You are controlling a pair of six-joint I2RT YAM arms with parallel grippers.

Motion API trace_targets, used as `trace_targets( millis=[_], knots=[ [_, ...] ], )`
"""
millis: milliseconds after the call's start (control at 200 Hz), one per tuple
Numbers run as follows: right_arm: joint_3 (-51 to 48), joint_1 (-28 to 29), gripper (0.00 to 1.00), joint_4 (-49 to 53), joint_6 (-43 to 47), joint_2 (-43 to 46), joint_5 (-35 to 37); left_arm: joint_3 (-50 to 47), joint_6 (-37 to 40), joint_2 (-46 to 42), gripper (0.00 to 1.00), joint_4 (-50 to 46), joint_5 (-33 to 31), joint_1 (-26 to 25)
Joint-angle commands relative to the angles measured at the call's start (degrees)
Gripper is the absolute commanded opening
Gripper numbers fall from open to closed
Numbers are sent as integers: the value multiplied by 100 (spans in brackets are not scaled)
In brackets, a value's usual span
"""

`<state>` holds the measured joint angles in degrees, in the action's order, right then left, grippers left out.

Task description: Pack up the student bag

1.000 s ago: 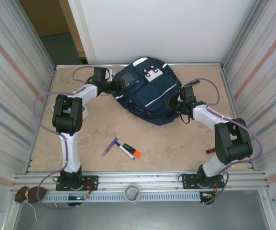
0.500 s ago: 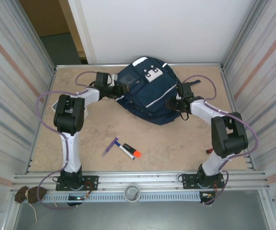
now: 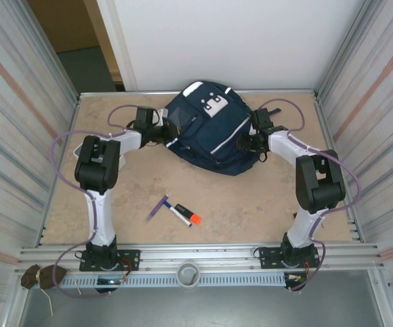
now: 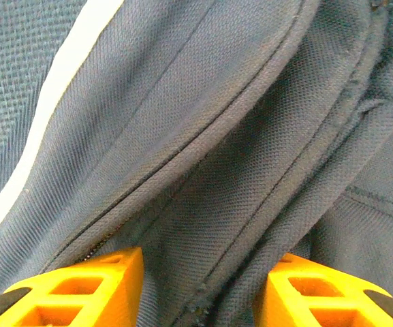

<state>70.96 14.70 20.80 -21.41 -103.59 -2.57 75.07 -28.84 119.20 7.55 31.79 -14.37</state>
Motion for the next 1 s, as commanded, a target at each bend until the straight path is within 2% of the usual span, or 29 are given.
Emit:
trace_targets(
  millis=[0, 170, 291, 396, 546, 666, 832, 992],
  knots=[
    [685, 4, 44, 58, 148, -457, -96, -991, -54, -722, 0, 62, 173, -192],
    [2183, 204, 47, 547, 125, -1424, -355, -2137, -872, -1375, 0, 1009, -34, -353],
    [3034, 285, 51, 1039, 198, -1674, 27, -2692, -1459, -1597, 0, 1677, -157, -564],
    [3171, 285, 61, 1384, 263, -1380, 560, -2914, -1948, -1645, 0, 2007, -285, -727],
    [2253, 475, 72, 1334, 284, -317, 794, -2968, -2403, -1721, 0, 1983, -576, -959],
    [1210, 1018, 75, 1047, -16, 538, 566, -3090, -2468, -1889, 0, 1949, -846, -1066],
    [306, 1962, 73, 697, -823, 1053, 744, -3196, -2486, -2058, 0, 1883, -1060, -1118],
    [-71, 2811, 67, 196, -1611, 882, 1259, -3275, -2578, -2106, 0, 1928, -1195, -1137]
  ],
)
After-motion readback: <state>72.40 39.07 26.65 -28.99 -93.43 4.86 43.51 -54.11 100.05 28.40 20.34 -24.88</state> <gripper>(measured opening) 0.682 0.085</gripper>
